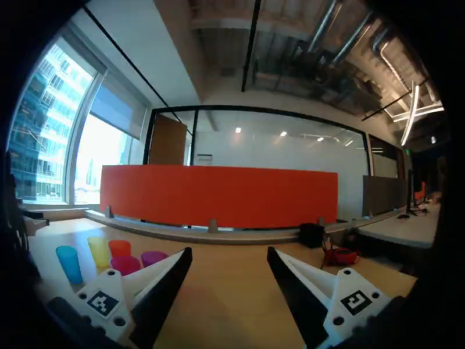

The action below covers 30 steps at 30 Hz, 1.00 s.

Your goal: Pour water

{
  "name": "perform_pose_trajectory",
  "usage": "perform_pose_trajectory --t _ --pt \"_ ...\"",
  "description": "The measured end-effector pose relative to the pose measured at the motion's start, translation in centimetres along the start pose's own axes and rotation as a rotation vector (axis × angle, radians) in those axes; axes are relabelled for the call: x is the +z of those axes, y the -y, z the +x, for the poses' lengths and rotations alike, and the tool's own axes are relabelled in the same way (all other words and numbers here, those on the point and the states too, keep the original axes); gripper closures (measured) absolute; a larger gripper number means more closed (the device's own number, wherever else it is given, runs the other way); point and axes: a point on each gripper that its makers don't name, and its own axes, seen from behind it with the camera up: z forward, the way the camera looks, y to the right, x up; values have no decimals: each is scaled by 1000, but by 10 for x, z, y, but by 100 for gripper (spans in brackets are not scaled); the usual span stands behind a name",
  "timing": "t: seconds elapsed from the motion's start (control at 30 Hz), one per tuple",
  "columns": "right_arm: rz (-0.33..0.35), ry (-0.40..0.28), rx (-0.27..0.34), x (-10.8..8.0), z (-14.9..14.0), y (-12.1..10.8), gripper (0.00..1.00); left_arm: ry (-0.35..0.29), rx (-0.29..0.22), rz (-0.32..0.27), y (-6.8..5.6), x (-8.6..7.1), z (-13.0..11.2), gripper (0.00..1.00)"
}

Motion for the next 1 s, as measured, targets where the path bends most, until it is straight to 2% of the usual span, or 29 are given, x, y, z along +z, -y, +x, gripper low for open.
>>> perform_pose_trajectory --t 0.47,1.0 --pt "-16 37 43 5 -29 -16 0 0 0 0 -1 0 0 5" --pt "-18 91 37 7 -49 -20 0 0 0 0 -1 0 1 5"
